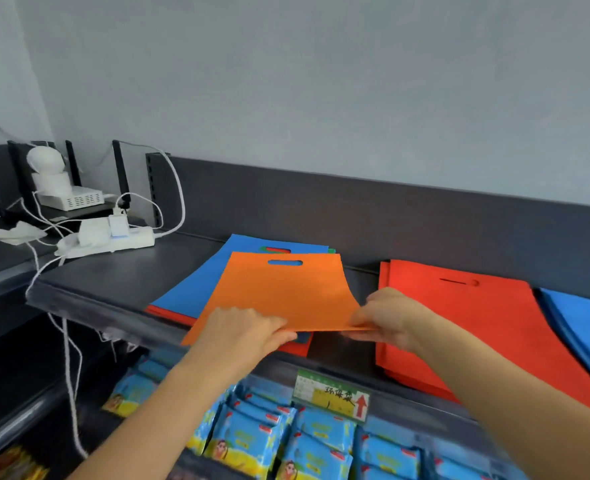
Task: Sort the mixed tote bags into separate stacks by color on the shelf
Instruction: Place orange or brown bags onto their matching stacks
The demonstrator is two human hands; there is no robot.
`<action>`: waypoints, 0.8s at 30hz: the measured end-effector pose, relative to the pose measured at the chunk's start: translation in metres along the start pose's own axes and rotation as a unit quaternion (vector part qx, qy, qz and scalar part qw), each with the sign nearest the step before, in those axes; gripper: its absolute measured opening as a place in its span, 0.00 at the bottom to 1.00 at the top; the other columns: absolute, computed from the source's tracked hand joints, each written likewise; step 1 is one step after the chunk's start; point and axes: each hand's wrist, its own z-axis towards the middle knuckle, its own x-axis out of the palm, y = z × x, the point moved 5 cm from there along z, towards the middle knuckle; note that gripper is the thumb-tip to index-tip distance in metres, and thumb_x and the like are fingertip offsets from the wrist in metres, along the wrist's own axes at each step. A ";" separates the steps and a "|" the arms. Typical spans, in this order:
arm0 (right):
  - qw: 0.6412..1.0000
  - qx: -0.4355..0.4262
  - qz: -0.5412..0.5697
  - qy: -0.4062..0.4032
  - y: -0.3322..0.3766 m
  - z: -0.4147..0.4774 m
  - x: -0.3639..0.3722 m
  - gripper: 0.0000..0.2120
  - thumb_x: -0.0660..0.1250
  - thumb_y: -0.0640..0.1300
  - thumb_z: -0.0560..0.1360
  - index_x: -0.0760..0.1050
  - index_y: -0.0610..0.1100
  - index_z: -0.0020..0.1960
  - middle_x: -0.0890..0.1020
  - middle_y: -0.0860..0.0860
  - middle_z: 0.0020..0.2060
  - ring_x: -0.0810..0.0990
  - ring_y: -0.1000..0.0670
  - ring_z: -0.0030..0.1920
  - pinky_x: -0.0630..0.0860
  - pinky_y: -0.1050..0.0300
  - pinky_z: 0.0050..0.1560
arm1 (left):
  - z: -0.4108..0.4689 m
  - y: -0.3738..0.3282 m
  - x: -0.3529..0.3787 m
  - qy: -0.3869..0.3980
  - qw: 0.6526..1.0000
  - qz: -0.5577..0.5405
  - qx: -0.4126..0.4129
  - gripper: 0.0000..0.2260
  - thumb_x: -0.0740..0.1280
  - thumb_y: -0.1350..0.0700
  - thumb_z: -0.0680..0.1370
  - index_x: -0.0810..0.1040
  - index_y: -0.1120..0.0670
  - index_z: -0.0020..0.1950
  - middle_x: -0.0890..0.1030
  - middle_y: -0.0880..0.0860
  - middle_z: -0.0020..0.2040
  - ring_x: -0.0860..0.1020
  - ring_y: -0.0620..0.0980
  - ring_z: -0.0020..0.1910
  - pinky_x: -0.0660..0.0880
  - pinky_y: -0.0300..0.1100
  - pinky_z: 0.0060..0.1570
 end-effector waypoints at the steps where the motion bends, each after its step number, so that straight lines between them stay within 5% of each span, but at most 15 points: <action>1: 0.998 -0.034 -0.024 -0.040 0.001 -0.005 -0.003 0.10 0.63 0.25 0.70 0.71 0.37 0.46 0.78 0.41 0.40 0.80 0.48 0.33 0.80 0.58 0.30 | -0.002 -0.001 0.003 -0.002 0.999 -0.031 0.006 0.36 0.36 0.27 0.69 0.74 0.38 0.61 0.83 0.45 0.47 0.81 0.47 0.44 0.72 0.42 0.35; 4: 0.982 -0.139 -0.045 -0.118 0.008 -0.028 -0.016 0.19 0.57 0.23 0.69 0.78 0.44 0.43 0.79 0.45 0.37 0.77 0.50 0.33 0.77 0.62 0.27 | -0.004 0.009 0.013 0.051 0.984 -0.157 -0.067 0.39 0.36 0.24 0.68 0.62 0.39 0.72 0.74 0.42 0.66 0.73 0.46 0.64 0.73 0.46 0.55; 9: 0.953 -0.233 -0.022 -0.192 0.012 -0.066 -0.046 0.24 0.58 0.22 0.69 0.79 0.47 0.51 0.83 0.43 0.46 0.80 0.48 0.40 0.79 0.53 0.40 | 0.004 0.017 0.025 0.078 0.930 -0.309 -0.180 0.33 0.56 0.36 0.76 0.56 0.52 0.76 0.62 0.51 0.75 0.63 0.50 0.72 0.63 0.48 0.68; 13: 0.935 -0.243 0.019 -0.260 0.007 -0.095 -0.084 0.22 0.60 0.23 0.72 0.78 0.49 0.50 0.83 0.48 0.44 0.82 0.47 0.43 0.79 0.50 0.48 | 0.019 -0.003 0.027 0.094 0.848 -0.479 -0.207 0.33 0.65 0.44 0.76 0.56 0.50 0.76 0.62 0.50 0.74 0.69 0.52 0.68 0.67 0.50 0.65; 16: 0.922 -0.236 0.035 -0.304 -0.001 -0.111 -0.111 0.21 0.61 0.23 0.72 0.78 0.43 0.56 0.83 0.47 0.46 0.81 0.47 0.44 0.79 0.50 0.48 | 0.031 -0.024 0.023 0.050 0.788 -0.577 -0.209 0.32 0.72 0.57 0.73 0.62 0.49 0.73 0.67 0.47 0.70 0.78 0.47 0.52 0.75 0.51 0.55; 20: 0.906 -0.231 -0.002 -0.354 -0.015 -0.135 -0.142 0.20 0.61 0.25 0.72 0.78 0.44 0.57 0.83 0.46 0.48 0.81 0.46 0.48 0.78 0.47 0.52 | 0.045 -0.055 0.010 -0.020 0.801 -0.567 -0.191 0.31 0.75 0.61 0.69 0.69 0.48 0.69 0.75 0.51 0.64 0.79 0.50 0.50 0.77 0.54 0.53; 24: 0.898 -0.206 -0.007 -0.388 -0.040 -0.154 -0.180 0.21 0.61 0.28 0.71 0.79 0.48 0.54 0.84 0.48 0.46 0.82 0.45 0.47 0.80 0.45 0.51 | 0.050 -0.112 -0.022 -0.058 0.859 -0.493 -0.126 0.21 0.72 0.60 0.73 0.76 0.48 0.64 0.80 0.52 0.53 0.76 0.47 0.48 0.73 0.40 0.46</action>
